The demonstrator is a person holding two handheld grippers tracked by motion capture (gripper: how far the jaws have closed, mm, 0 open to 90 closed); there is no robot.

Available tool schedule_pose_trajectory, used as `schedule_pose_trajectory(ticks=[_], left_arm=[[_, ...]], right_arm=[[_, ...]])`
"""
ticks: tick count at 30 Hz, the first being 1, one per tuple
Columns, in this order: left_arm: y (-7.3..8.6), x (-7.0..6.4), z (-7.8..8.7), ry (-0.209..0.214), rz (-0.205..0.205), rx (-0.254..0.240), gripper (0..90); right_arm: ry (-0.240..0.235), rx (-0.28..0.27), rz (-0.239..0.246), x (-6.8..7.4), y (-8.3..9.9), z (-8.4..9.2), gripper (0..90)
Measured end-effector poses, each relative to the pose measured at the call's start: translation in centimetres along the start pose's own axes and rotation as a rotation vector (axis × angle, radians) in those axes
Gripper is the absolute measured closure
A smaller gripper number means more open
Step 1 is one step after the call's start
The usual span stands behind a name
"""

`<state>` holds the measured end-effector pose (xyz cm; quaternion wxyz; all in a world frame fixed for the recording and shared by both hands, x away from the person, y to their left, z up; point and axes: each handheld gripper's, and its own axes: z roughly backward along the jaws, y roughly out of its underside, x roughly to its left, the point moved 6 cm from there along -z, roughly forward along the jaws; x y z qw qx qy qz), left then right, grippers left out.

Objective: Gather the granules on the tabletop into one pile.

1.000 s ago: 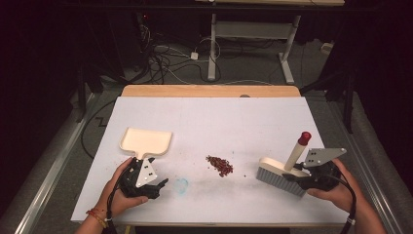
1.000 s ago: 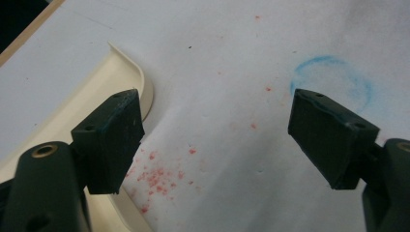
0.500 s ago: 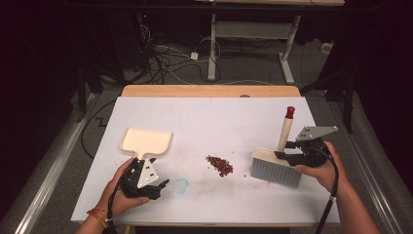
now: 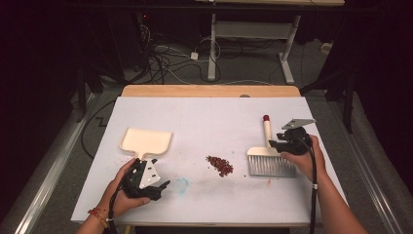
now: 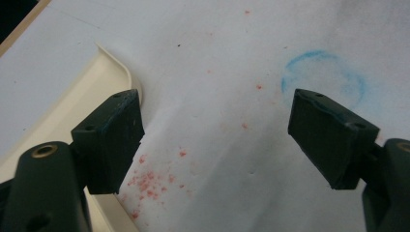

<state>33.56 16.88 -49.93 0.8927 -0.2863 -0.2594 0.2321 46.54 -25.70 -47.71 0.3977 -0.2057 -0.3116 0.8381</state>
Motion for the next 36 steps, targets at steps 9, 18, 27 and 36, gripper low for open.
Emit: schedule_pose_trajectory(ticks=[9,18,27,36], left_arm=[[0.0,-0.2,-0.2,0.005,-0.009,0.008,19.6],[0.1,-0.1,0.0,0.003,-0.008,0.006,19.6],[-0.1,0.1,0.1,-0.004,0.001,-0.009,19.5],[-0.2,0.3,0.4,-0.012,0.011,-0.024,19.4]], right_arm=[[0.065,0.030,-0.124,0.1,0.1,-2.5,55.5],[0.094,0.096,-0.137,0.1,0.2,-3.9,53.2],[0.110,0.071,-0.124,-0.5,0.4,-3.0,50.4],[0.067,-0.225,-0.005,1.2,-1.2,2.8,39.0]])
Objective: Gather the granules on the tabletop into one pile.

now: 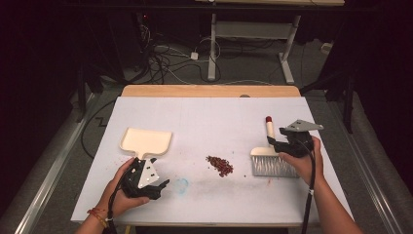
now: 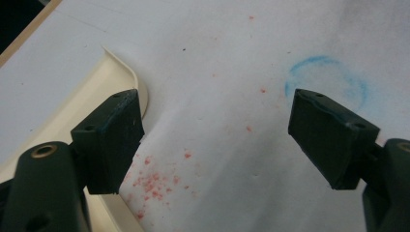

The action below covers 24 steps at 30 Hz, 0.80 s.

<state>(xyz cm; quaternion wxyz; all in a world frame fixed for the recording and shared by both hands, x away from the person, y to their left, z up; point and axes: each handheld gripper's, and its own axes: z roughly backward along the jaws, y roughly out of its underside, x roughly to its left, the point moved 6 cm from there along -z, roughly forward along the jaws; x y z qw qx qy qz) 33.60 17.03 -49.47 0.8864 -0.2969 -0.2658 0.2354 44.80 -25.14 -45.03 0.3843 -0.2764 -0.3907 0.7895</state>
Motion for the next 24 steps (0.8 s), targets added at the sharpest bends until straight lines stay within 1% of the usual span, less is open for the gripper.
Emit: schedule_pose_trajectory(ticks=[2,3,4,5,7,9,10,12,14,15,17,18,19,20,22,24], left_arm=[[0.0,0.0,0.0,-0.003,0.001,-0.003,19.4],[-0.1,0.1,0.0,-0.005,0.006,-0.007,19.3],[-0.1,0.1,0.0,-0.006,0.006,-0.006,19.3],[-0.1,0.2,0.0,-0.011,0.007,-0.007,19.2],[-0.1,0.4,0.0,-0.015,0.018,-0.011,18.6],[0.0,0.5,-0.1,-0.031,0.021,-0.009,18.0],[0.1,0.5,0.0,-0.031,0.023,-0.009,17.2],[0.2,0.5,0.0,-0.037,0.026,-0.008,17.0],[0.3,0.3,0.1,-0.038,0.019,-0.009,17.0],[0.3,0.3,0.1,-0.042,0.017,-0.009,17.0],[0.3,0.3,0.1,-0.044,0.019,-0.008,17.0],[0.3,0.2,0.1,-0.045,0.021,-0.011,17.0],[0.3,0.2,0.2,-0.044,0.019,-0.009,16.9],[0.4,0.2,0.3,-0.044,0.018,-0.010,17.0],[0.3,0.1,0.4,-0.044,0.013,-0.010,17.0],[0.3,0.1,0.4,-0.042,0.015,-0.018,17.0]], right_arm=[[-0.002,-0.047,0.021,0.5,-0.3,1.2,36.9],[-0.010,-0.085,0.037,0.8,-0.5,2.0,35.4],[-0.013,-0.111,0.033,1.1,-0.5,2.6,33.0],[-0.015,-0.126,0.036,1.3,-0.5,3.1,32.2],[0.007,-0.162,0.047,1.8,0.0,4.3,28.3],[0.025,-0.166,0.042,2.4,0.7,5.0,24.9],[0.029,-0.173,0.054,2.8,1.4,5.4,24.3],[0.019,-0.175,0.063,3.6,2.3,5.9,23.1],[0.013,-0.175,0.076,4.4,3.3,6.4,22.1],[-0.001,-0.182,0.075,4.9,3.7,6.7,22.0],[-0.010,-0.211,0.087,5.4,4.0,7.2,21.7],[-0.004,-0.215,0.107,5.7,4.0,7.4,20.8],[0.001,-0.214,0.109,5.7,3.9,7.5,20.2],[0.009,-0.216,0.109,5.7,3.7,7.5,20.3],[0.010,-0.219,0.093,5.7,3.6,7.5,20.3],[0.018,-0.210,0.096,5.6,3.7,7.3,20.3]])
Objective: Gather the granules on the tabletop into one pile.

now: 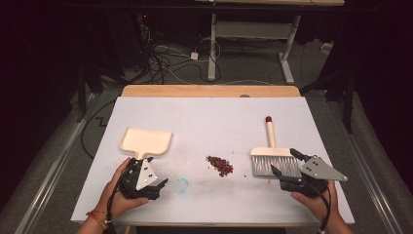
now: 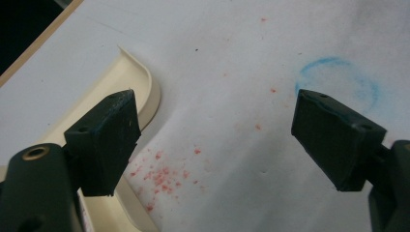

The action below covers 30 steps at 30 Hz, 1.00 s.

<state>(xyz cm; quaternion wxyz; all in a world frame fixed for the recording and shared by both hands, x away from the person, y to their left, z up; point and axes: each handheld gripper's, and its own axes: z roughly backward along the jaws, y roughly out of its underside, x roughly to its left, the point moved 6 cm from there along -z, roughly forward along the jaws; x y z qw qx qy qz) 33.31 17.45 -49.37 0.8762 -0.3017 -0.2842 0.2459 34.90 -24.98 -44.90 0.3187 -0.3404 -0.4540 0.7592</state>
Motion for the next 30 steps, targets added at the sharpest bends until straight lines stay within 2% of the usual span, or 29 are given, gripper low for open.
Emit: schedule_pose_trajectory(ticks=[8,14,30], left_arm=[[0.03,0.08,-0.33,0.002,0.008,0.007,17.0],[-0.11,-0.16,-0.39,0.003,0.000,0.013,17.0],[-0.16,0.04,-0.76,0.007,0.006,0.021,17.0]], right_arm=[[0.002,0.026,0.001,-0.33,0.58,-0.62,20.8],[0.011,0.016,0.006,-0.43,0.34,-0.35,21.1],[0.016,0.033,0.027,-0.45,0.60,-0.53,21.2]])
